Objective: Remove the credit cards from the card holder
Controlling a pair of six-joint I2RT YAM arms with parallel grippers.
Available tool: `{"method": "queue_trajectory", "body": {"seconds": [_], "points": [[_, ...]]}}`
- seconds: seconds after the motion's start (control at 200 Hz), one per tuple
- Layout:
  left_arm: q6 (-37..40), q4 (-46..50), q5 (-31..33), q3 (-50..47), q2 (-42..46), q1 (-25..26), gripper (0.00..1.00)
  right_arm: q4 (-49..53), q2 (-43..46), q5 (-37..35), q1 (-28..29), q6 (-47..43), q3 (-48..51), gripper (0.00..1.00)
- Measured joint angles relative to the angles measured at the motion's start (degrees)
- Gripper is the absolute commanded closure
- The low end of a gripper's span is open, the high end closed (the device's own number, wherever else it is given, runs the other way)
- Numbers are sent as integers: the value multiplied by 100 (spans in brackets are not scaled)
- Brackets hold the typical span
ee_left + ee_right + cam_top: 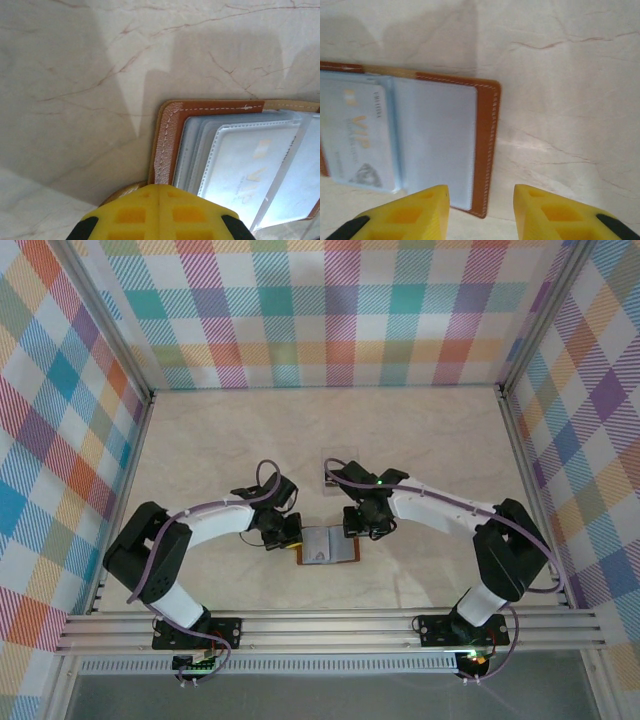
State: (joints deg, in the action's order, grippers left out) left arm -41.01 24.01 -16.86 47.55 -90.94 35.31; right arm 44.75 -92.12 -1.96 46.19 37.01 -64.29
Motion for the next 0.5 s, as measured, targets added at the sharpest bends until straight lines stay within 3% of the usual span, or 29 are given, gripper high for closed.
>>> {"method": "queue_trajectory", "body": {"seconds": [0.325, 0.5], "points": [[-37, 131, -17, 33, 413, 20, 93, -1458, -378, 1884, -55, 278, 28, 61], [-164, 17, -129, 33, 376, 111, 93, -1821, -769, 2238, -87, 352, 149, 62]]}}
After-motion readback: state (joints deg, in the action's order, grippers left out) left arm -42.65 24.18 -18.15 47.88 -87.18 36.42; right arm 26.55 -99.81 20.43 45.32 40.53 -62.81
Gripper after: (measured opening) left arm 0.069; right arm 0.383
